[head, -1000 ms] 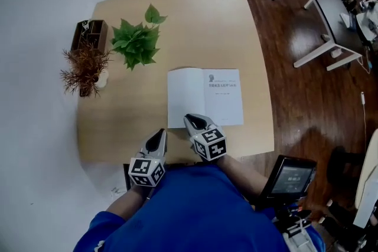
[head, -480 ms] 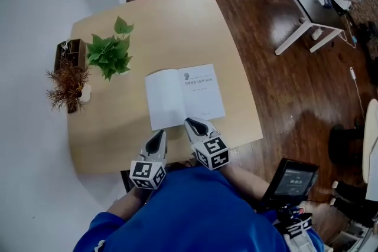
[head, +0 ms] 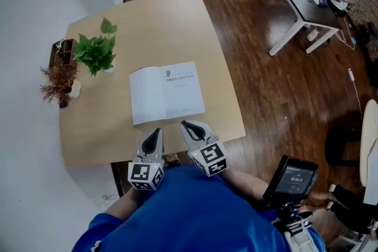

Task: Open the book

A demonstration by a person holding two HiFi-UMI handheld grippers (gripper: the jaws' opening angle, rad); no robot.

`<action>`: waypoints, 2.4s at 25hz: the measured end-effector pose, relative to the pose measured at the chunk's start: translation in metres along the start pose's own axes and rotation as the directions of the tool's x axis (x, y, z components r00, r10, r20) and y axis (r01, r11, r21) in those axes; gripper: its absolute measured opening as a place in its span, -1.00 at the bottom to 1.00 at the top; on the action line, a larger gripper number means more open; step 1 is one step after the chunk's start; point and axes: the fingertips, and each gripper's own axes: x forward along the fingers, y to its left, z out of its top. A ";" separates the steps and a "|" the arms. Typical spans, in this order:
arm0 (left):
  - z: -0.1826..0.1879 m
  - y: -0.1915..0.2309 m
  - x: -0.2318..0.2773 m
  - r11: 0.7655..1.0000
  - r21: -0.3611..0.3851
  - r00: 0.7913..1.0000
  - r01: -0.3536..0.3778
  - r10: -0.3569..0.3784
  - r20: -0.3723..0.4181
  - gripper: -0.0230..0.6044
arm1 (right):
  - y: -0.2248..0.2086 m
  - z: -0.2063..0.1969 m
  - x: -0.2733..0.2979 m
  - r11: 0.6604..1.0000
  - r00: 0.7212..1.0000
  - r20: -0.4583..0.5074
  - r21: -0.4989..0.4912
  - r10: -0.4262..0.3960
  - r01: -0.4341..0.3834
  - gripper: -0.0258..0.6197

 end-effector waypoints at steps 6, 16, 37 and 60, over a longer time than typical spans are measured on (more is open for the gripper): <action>-0.005 -0.052 -0.005 0.995 0.097 0.999 -0.026 0.024 0.025 -0.91 | -0.013 -0.003 -0.045 0.997 0.999 0.050 -0.081 0.005 -0.001 -0.88; -0.002 -0.117 -0.023 0.975 0.203 0.993 -0.089 0.070 0.099 -0.91 | -0.029 -0.025 -0.114 0.992 0.995 0.103 -0.123 0.000 0.013 -0.89; -0.021 -0.113 -0.073 0.996 0.067 0.994 -0.055 0.048 0.096 -0.91 | 0.005 -0.024 -0.141 0.991 0.991 0.109 -0.097 -0.078 0.089 -0.89; -0.024 -0.105 -0.099 0.997 0.074 0.998 -0.020 0.015 0.068 -0.91 | 0.029 -0.039 -0.147 0.991 0.991 0.088 -0.068 -0.105 0.111 -0.91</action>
